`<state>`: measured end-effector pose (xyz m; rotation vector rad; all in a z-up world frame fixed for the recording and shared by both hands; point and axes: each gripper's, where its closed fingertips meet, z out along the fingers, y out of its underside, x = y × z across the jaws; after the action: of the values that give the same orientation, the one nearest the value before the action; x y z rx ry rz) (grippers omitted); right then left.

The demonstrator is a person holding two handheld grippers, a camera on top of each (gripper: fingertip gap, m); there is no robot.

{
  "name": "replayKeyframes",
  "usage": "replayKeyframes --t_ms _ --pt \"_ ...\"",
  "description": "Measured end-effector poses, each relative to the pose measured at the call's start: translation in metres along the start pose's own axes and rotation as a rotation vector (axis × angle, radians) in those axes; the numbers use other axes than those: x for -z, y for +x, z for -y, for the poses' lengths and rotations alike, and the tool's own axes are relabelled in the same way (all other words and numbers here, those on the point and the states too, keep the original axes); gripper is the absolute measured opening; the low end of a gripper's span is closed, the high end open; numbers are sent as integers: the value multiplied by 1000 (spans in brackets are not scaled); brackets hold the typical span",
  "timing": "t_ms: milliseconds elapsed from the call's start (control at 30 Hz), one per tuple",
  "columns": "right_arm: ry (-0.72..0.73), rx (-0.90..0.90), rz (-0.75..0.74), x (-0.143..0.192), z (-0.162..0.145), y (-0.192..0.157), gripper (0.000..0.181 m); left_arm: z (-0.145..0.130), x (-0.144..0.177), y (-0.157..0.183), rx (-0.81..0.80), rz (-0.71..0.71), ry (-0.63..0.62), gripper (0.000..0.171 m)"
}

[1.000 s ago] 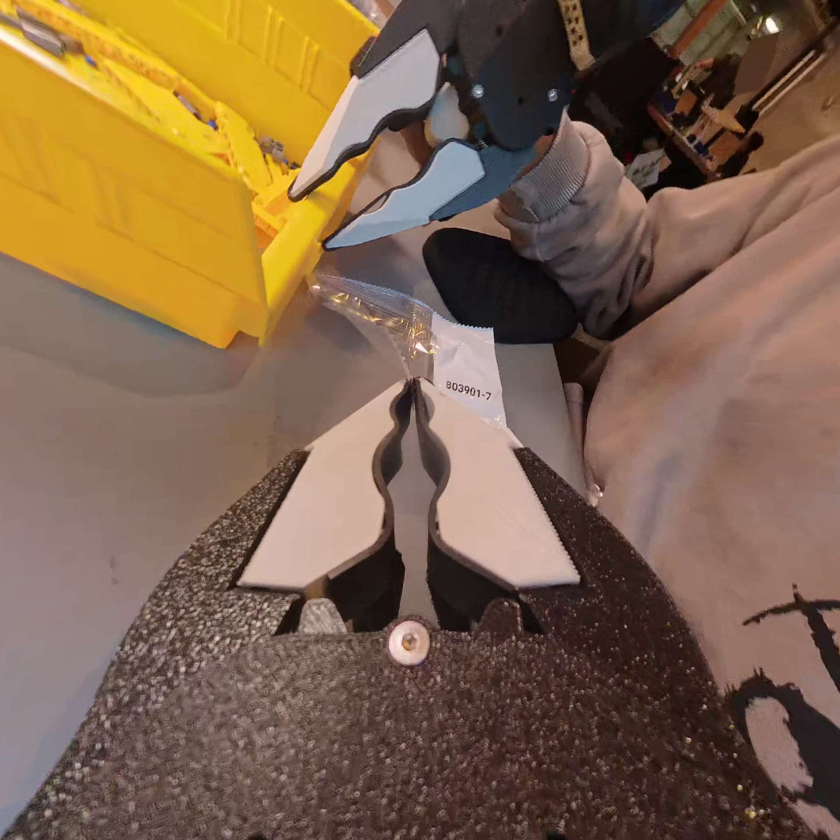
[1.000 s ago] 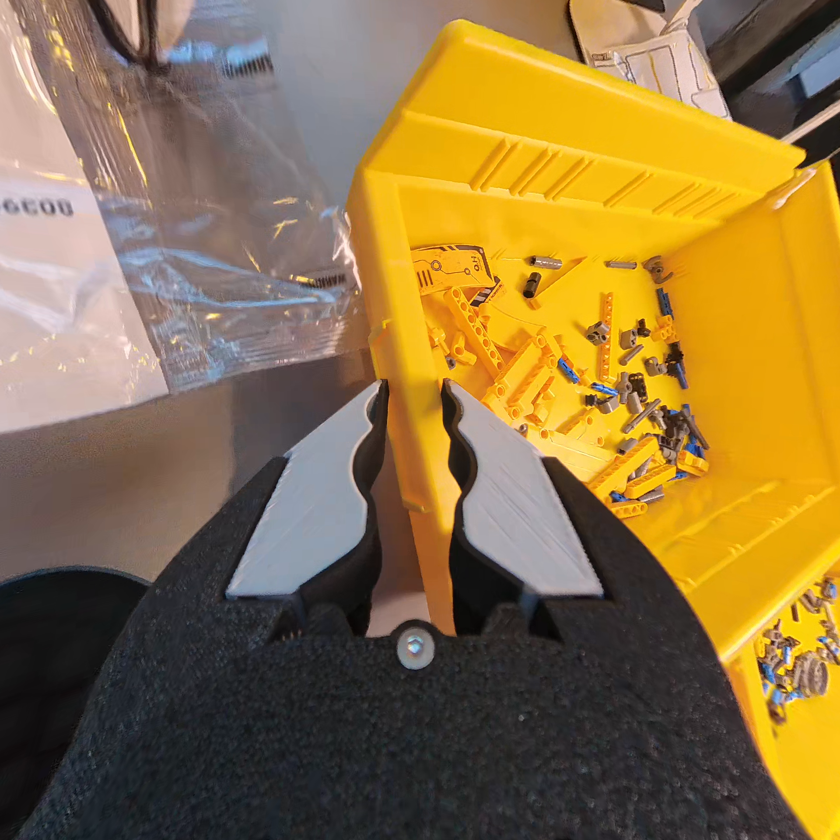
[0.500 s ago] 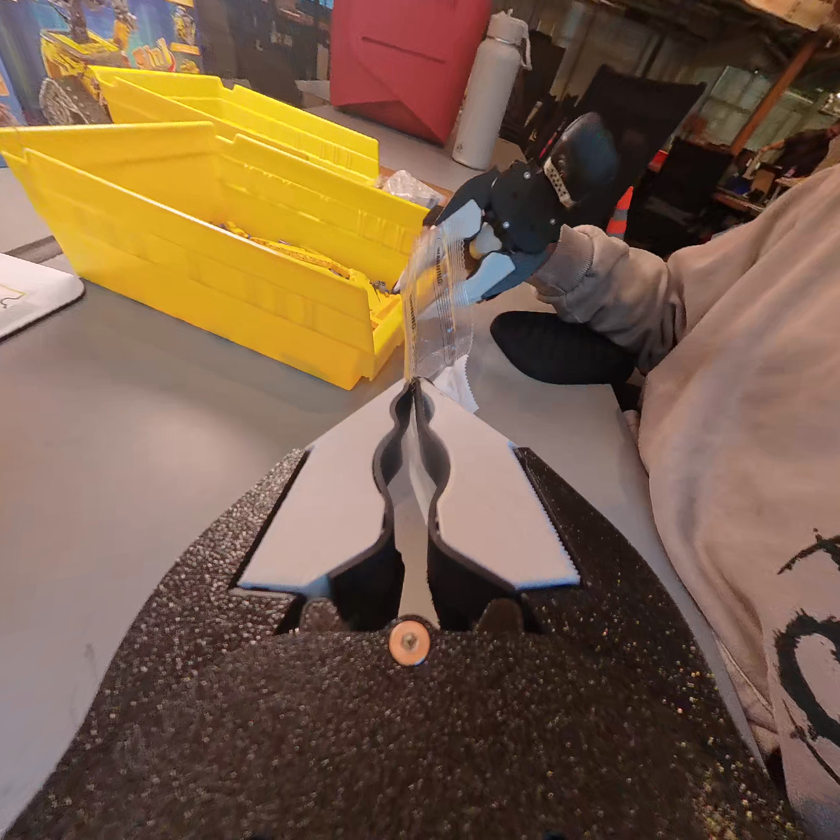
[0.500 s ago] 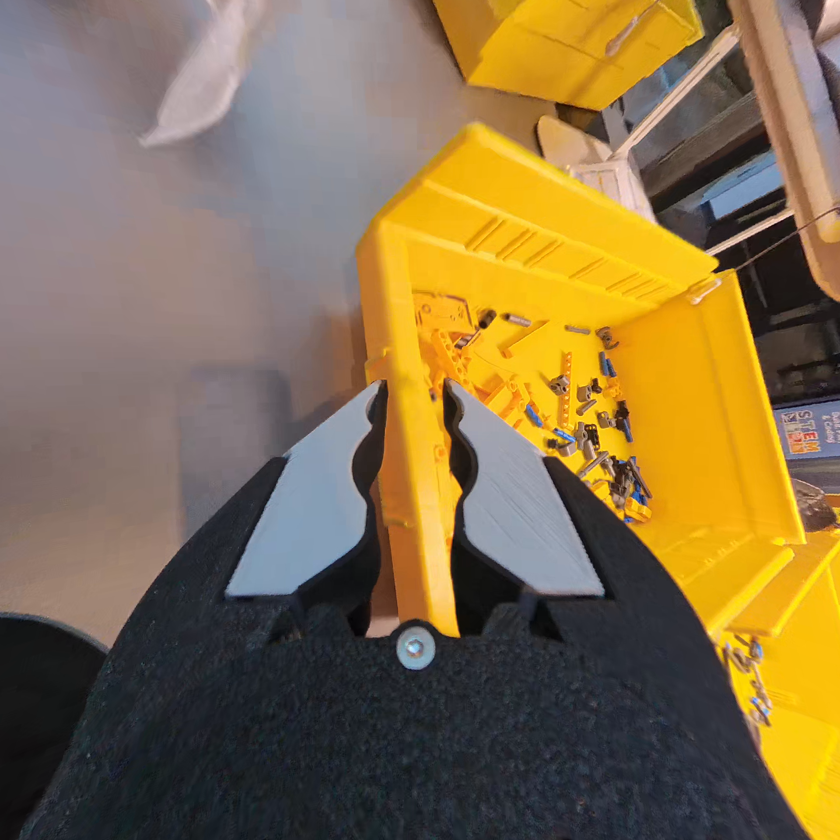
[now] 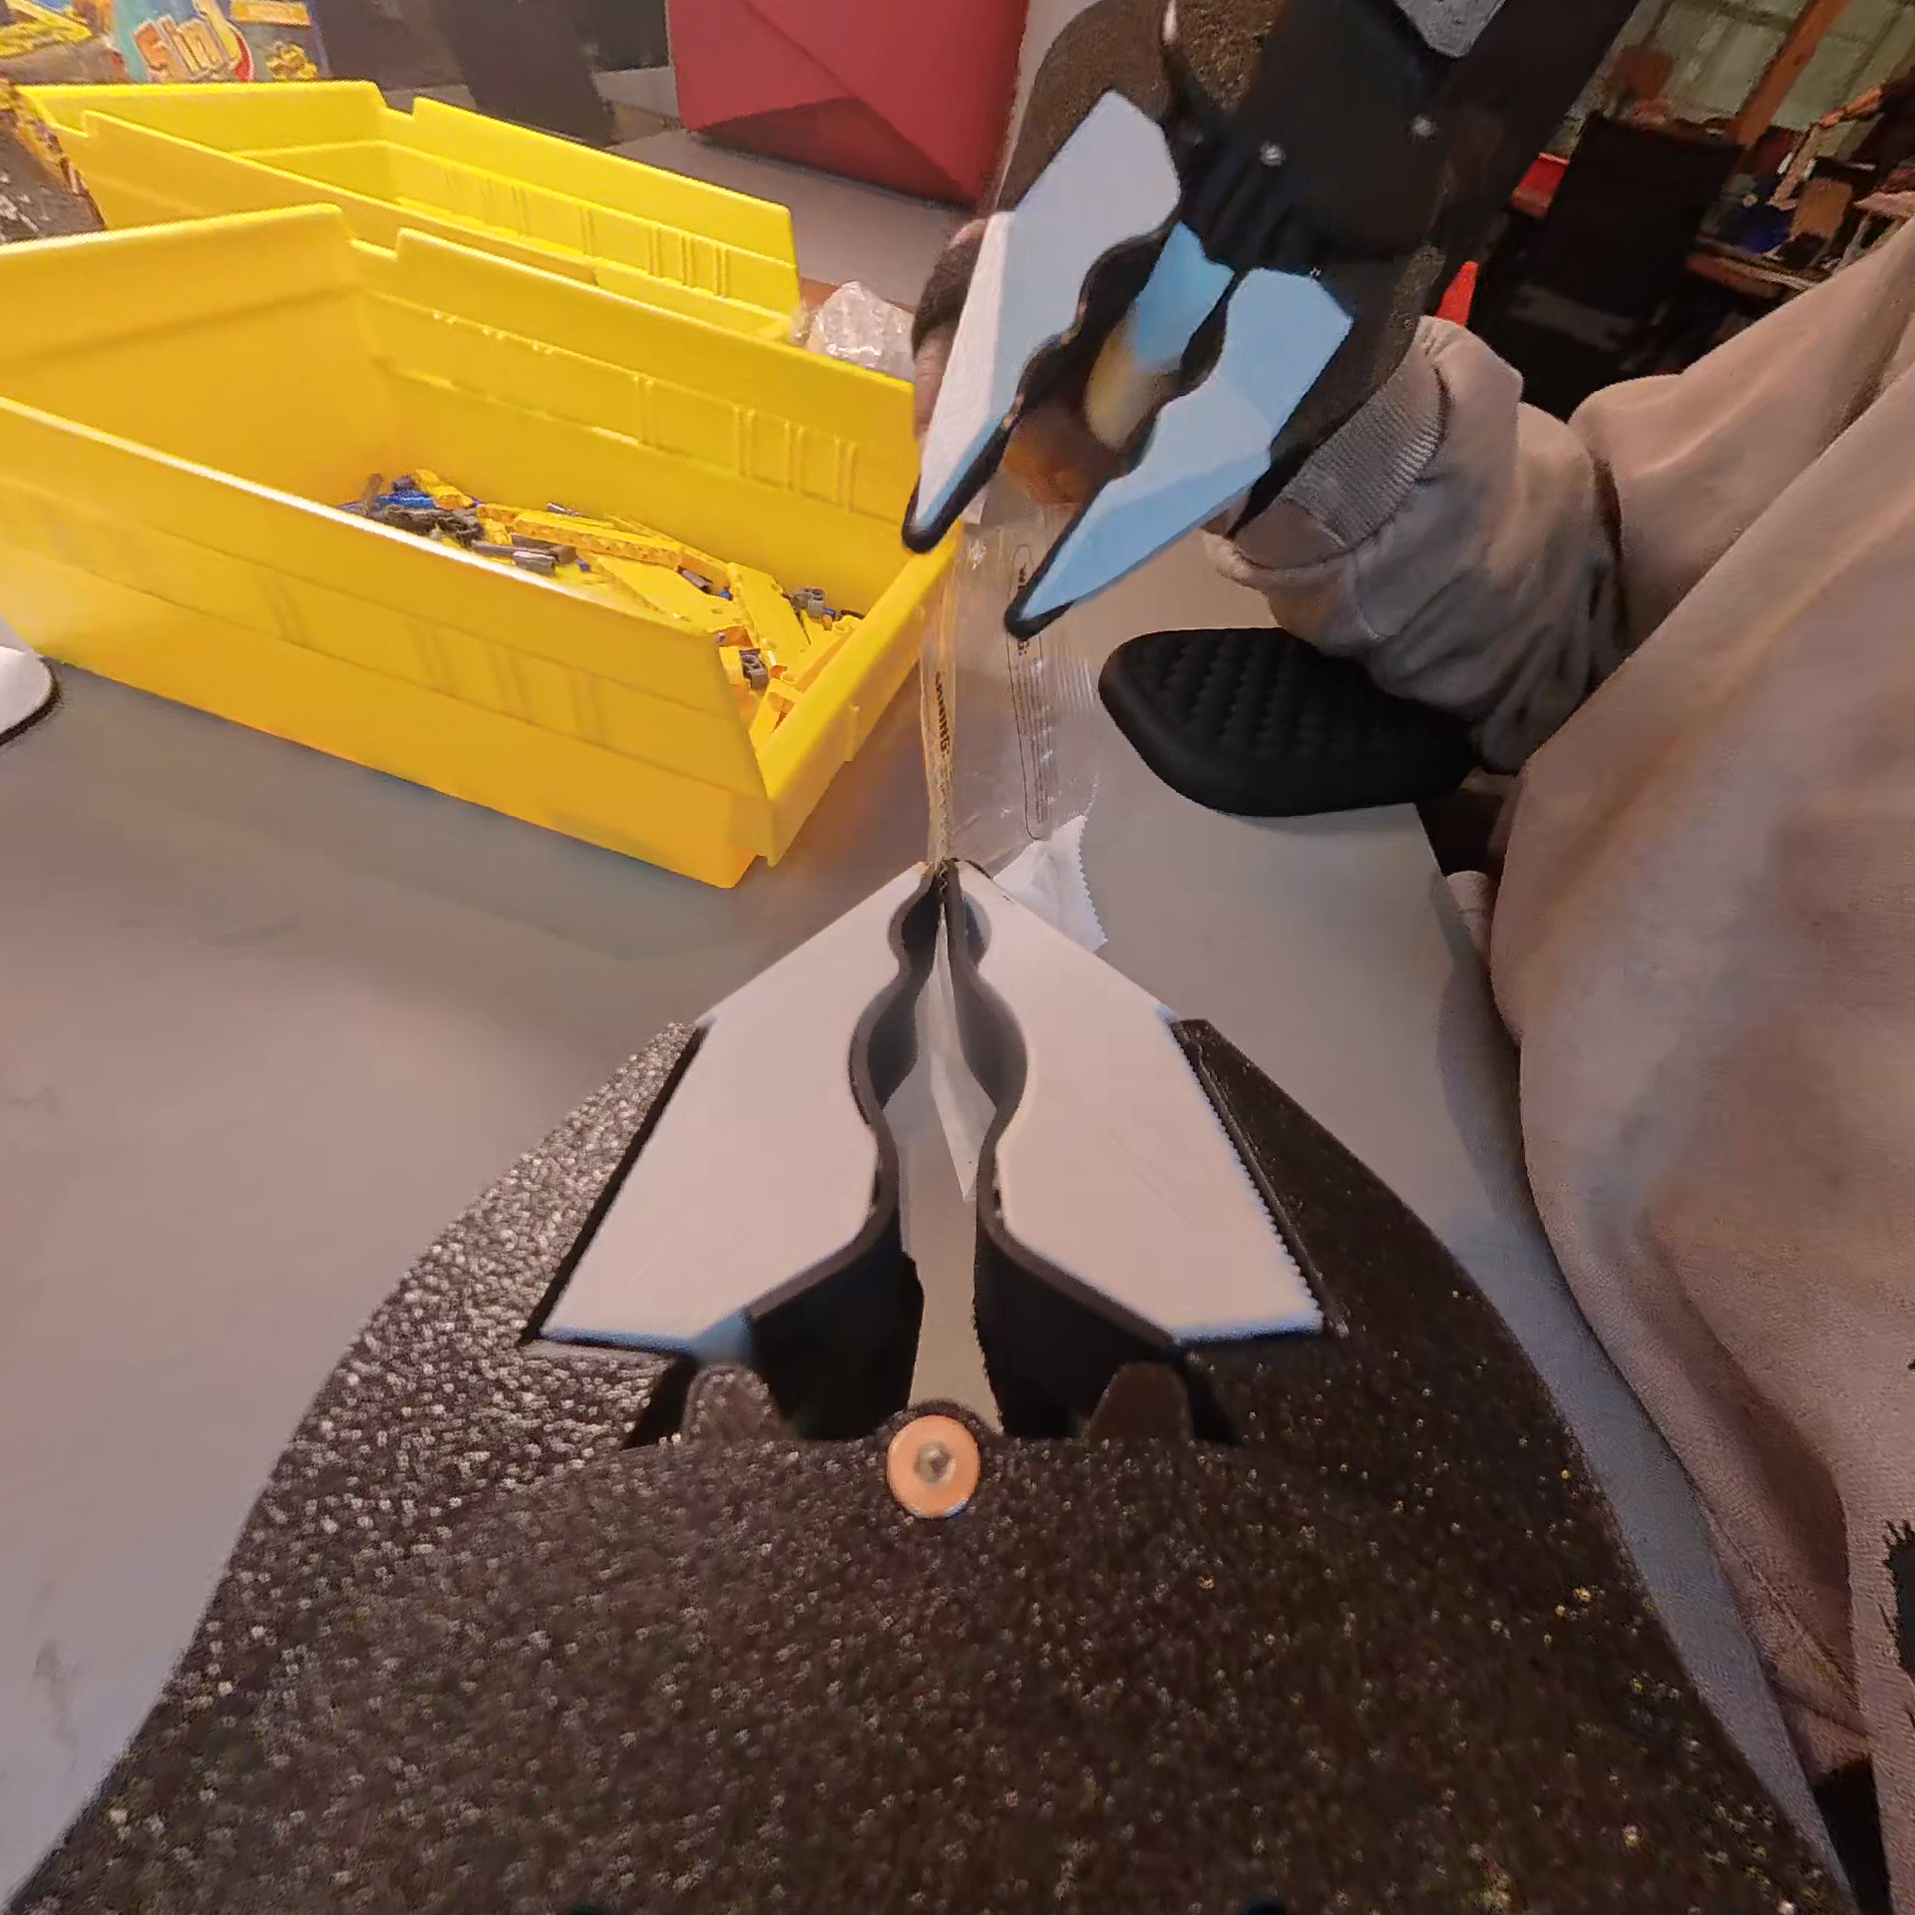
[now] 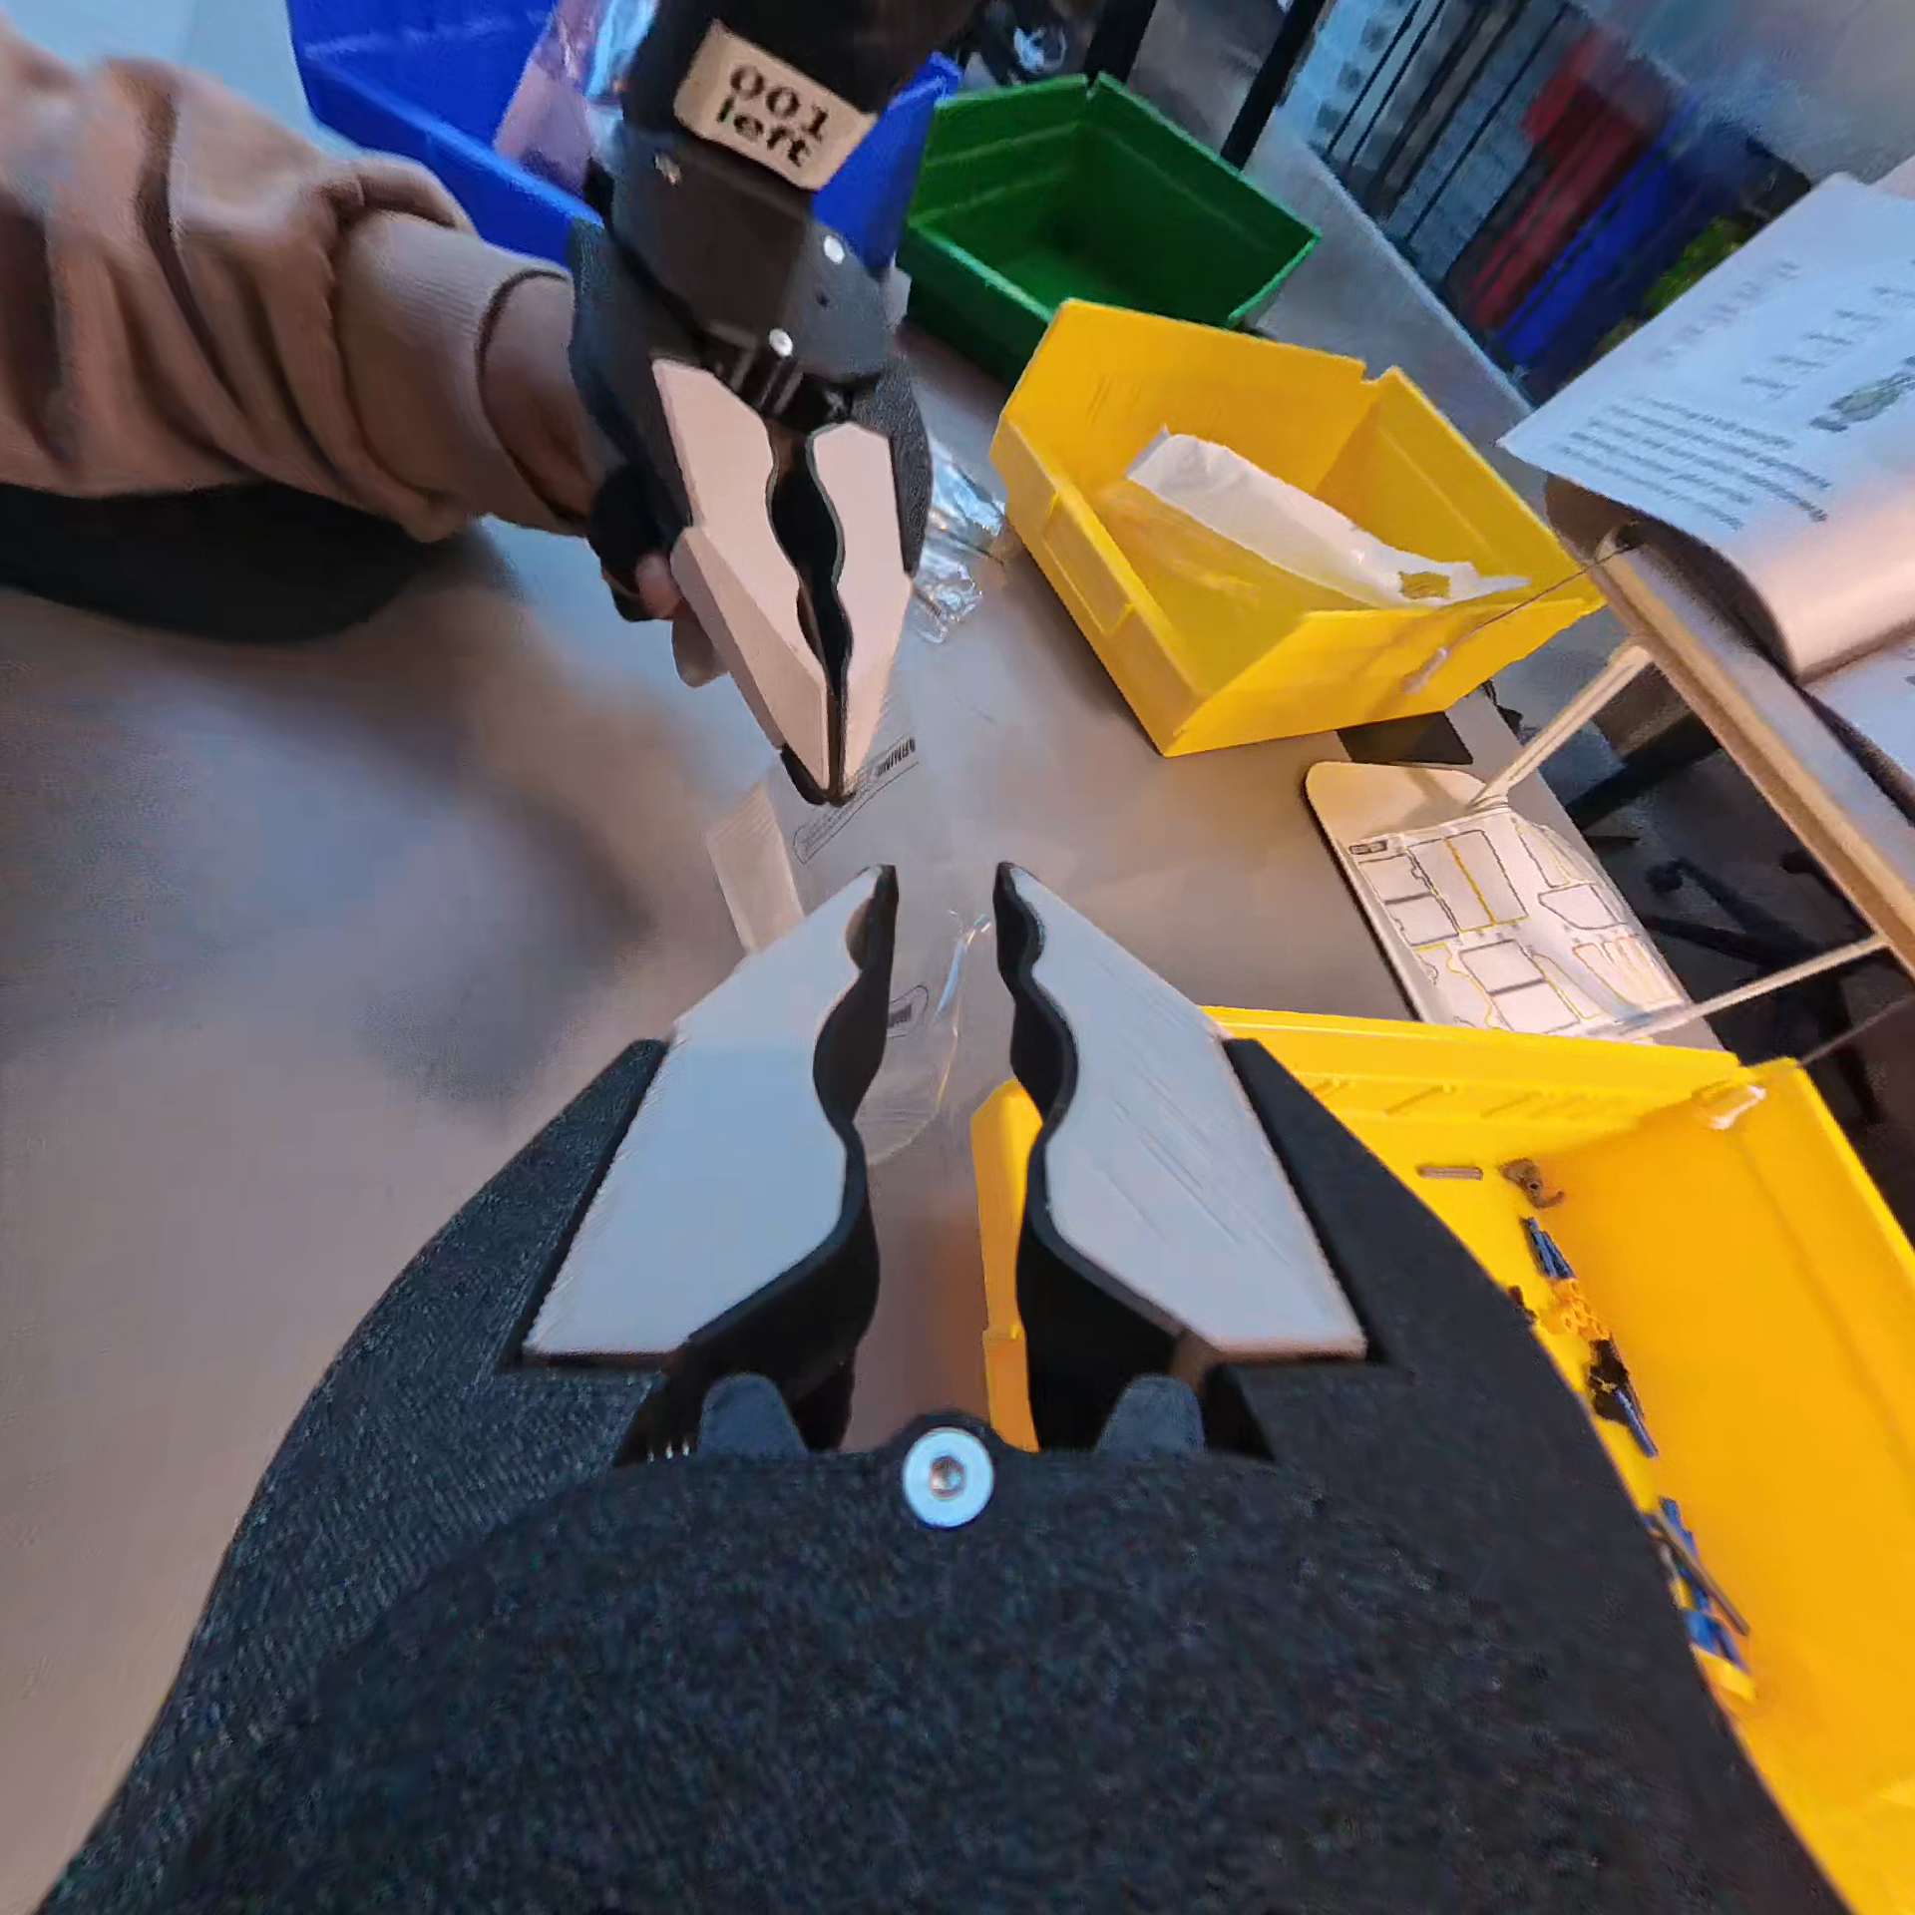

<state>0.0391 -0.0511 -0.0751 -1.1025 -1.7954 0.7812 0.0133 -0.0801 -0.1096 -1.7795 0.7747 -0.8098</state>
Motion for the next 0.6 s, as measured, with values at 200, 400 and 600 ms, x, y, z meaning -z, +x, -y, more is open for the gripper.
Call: replayKeyframes --t_ms 200,400,600 --pt "-75 3 266 -24 -17 -39 12 13 7 7 105 -88 92 0" --pt "66 -77 226 -20 -9 -27 19 -1 12 -5 266 -130 61 0" --pt "82 -128 243 -17 -20 -26 1 -17 5 -7 318 -168 7 0"
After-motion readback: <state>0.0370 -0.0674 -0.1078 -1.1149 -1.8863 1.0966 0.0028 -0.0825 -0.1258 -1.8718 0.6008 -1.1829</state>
